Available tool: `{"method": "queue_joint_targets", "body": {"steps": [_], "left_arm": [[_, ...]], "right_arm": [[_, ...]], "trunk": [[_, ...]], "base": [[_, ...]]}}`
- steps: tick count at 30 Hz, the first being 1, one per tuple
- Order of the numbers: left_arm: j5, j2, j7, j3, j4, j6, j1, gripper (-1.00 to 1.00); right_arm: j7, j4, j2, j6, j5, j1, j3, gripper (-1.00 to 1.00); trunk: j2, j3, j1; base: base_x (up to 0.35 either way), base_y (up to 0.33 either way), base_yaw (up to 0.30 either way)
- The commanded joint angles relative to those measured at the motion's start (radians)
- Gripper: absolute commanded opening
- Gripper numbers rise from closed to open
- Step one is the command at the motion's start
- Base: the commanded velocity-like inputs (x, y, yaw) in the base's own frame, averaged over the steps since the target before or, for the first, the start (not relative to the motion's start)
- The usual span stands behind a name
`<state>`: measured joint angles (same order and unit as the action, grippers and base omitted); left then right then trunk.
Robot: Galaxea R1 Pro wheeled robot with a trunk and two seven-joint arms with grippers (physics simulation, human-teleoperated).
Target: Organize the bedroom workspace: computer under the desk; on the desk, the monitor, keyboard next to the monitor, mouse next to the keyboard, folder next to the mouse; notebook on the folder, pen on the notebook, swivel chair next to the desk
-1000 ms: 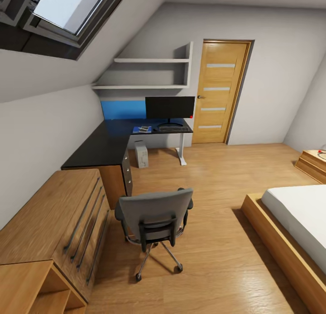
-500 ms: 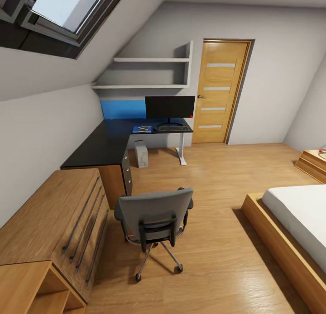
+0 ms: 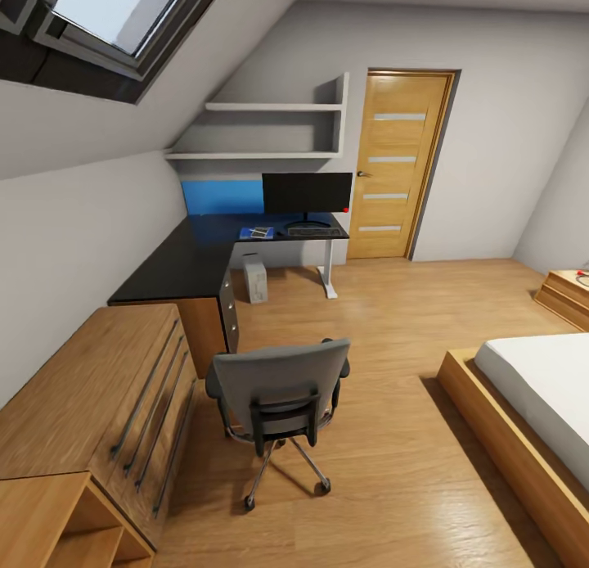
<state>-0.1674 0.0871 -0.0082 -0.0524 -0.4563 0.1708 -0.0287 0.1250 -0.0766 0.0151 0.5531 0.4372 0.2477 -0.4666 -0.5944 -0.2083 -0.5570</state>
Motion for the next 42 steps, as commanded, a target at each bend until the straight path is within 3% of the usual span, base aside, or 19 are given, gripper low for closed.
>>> {"method": "queue_joint_targets", "body": {"steps": [1,11,19,29,42], "left_arm": [[-0.004,0.001,0.007,-0.003,-0.012,-0.013,-0.004,1.00],[-0.003,0.003,0.066,-0.003,-0.150,-0.149,-0.051,1.00],[-0.003,0.014,0.078,-0.003,-0.188,-0.238,-0.138,1.00],[-0.003,0.021,0.125,-0.003,-0.193,-0.253,-0.222,1.00],[-0.002,0.022,0.140,-0.003,-0.238,-0.254,-0.251,1.00]], "right_arm": [[0.008,-0.018,0.000,-0.014,0.005,0.001,-0.008,1.00],[0.076,-0.213,0.001,-0.203,-0.001,0.004,-0.007,1.00],[0.108,-0.321,0.007,-0.341,-0.004,0.028,-0.008,1.00],[0.116,-0.343,0.037,-0.382,-0.010,0.120,-0.009,1.00],[0.114,-0.398,0.043,-0.383,-0.013,0.161,-0.012,1.00]], "trunk": [[-0.009,-0.005,-0.004],[-0.079,-0.036,-0.043],[-0.135,-0.061,-0.073],[-0.205,-0.093,-0.112],[-0.296,-0.133,-0.161]], "base": [[0.000,0.000,0.000],[0.000,0.000,0.000],[0.000,0.000,0.000],[0.000,0.000,0.000],[0.000,0.000,0.000]]}}
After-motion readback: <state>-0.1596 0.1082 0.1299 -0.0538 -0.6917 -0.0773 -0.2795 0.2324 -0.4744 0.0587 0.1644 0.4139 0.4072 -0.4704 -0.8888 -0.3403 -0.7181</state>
